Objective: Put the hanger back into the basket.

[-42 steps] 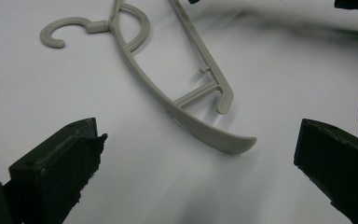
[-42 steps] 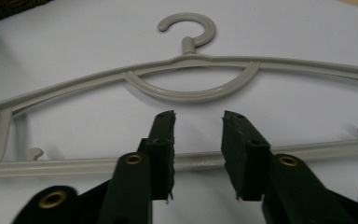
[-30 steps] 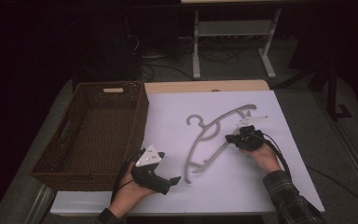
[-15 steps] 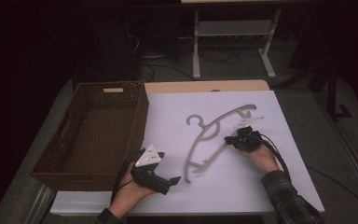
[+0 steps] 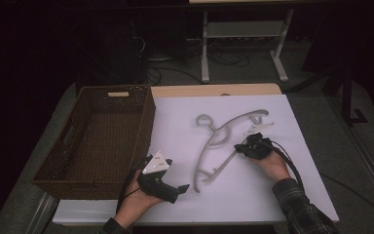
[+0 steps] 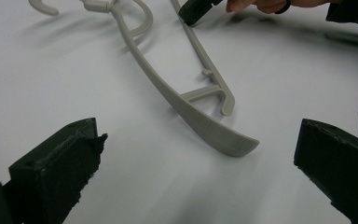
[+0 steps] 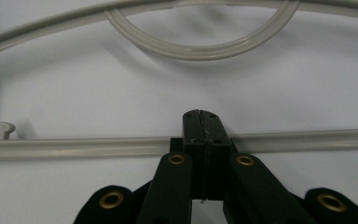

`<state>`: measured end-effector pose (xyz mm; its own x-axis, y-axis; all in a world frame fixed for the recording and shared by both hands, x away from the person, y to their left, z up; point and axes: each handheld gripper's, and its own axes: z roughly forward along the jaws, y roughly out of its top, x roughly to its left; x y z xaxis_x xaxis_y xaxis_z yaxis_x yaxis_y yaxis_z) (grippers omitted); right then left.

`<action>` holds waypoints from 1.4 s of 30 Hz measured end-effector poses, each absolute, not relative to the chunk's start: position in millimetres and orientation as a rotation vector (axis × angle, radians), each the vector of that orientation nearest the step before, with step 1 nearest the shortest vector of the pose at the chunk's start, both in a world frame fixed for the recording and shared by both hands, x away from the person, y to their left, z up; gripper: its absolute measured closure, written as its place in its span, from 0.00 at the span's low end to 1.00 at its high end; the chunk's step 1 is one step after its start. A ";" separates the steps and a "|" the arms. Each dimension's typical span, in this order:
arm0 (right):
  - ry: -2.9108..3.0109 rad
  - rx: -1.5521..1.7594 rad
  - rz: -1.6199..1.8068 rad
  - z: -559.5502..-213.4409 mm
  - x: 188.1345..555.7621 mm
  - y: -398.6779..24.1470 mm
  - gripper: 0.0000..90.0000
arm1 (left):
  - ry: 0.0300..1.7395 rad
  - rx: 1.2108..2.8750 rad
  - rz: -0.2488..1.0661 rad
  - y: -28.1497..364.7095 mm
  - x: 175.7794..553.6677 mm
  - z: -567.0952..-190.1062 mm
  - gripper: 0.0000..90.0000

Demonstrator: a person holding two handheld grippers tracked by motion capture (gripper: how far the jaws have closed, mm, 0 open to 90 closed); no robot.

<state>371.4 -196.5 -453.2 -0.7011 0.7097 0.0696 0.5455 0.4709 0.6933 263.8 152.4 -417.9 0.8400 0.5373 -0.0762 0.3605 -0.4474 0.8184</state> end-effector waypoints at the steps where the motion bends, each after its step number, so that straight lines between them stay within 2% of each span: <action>1: 2.491 1.082 1.050 -453.2 371.4 -196.5 1.00 | 0.657 2.088 0.240 151.6 264.0 -417.8 0.00; 6: 2.494 1.078 1.037 -453.0 371.0 -196.1 1.00 | 0.682 2.092 0.248 143.8 269.9 -414.9 0.00; 17: 2.500 1.079 1.035 -452.8 371.3 -196.4 1.00 | 0.728 2.110 0.246 113.9 313.0 -418.8 0.00; 18: 2.501 1.078 1.035 -452.8 371.4 -196.6 1.00 | 0.732 2.100 0.239 108.1 322.5 -419.7 0.01; 21: 2.504 1.078 1.035 -452.9 371.7 -197.4 1.00 | 0.729 2.090 0.230 103.1 331.7 -420.3 0.12; 24: 2.510 1.080 1.018 -453.1 371.8 -198.0 1.00 | 0.733 2.084 0.213 97.5 342.3 -422.5 0.15; 32: 2.506 1.060 0.993 -454.4 370.8 -196.9 1.00 | 0.761 2.119 0.221 84.4 369.8 -434.6 0.19; 42: 2.456 1.054 1.080 -441.8 371.9 -199.8 1.00 | 0.784 2.099 0.218 84.2 380.9 -437.0 0.19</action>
<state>371.9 -199.8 -441.8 -0.7036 0.7088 0.0509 0.5166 0.4609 0.7216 380.9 84.2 -437.0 0.7873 0.6042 -0.1233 0.4535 -0.4318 0.7797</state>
